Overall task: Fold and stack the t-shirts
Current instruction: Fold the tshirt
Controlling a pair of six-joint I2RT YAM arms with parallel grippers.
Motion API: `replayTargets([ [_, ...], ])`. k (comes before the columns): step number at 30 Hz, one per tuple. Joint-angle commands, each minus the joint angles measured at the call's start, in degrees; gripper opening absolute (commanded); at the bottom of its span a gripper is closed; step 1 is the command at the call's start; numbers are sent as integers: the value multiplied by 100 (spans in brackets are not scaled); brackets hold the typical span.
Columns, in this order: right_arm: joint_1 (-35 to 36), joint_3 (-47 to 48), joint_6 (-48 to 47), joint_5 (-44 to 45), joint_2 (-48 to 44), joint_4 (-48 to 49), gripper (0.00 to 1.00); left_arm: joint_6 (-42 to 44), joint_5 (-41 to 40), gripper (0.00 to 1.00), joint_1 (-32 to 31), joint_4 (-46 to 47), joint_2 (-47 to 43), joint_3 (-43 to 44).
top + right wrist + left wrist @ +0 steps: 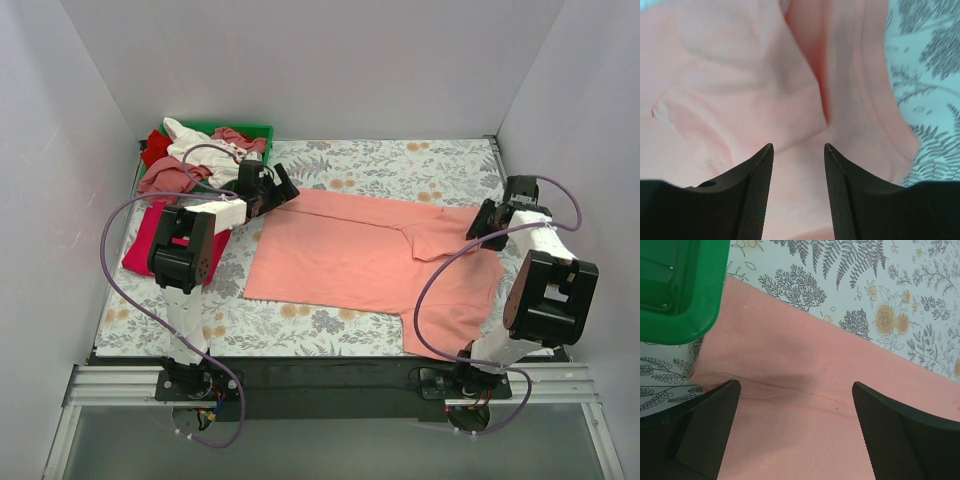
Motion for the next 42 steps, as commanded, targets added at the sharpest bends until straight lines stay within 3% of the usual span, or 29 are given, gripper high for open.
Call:
replayTargets([
  [1,-26,-549,50,-541,-457,259,51,146,-174,95,48,-297,-330,-172],
  [9,-26,-647,164,-674,-90,716,50,173,-166,96,57,-262,-409,-243],
  [17,-17,-401,472,-639,368,980,42,190,-227,96,57,-271,-391,-199],
  [21,-26,-392,569,-490,289,1042,13,208,-201,96,57,-280,-382,-173],
  [25,-26,-103,351,-243,236,561,1,313,-95,96,57,-289,-382,-137],
  [32,255,73,630,29,-158,-934,1,357,-156,96,57,-183,-497,-287],
  [38,457,741,762,1259,-80,-2455,1,410,-209,96,57,-192,-532,-322],
  [41,484,803,789,1418,-28,-2650,17,428,-244,96,57,-227,-532,-304],
  [42,484,812,772,1462,-1,-2641,42,428,-253,96,65,-245,-532,-296],
])
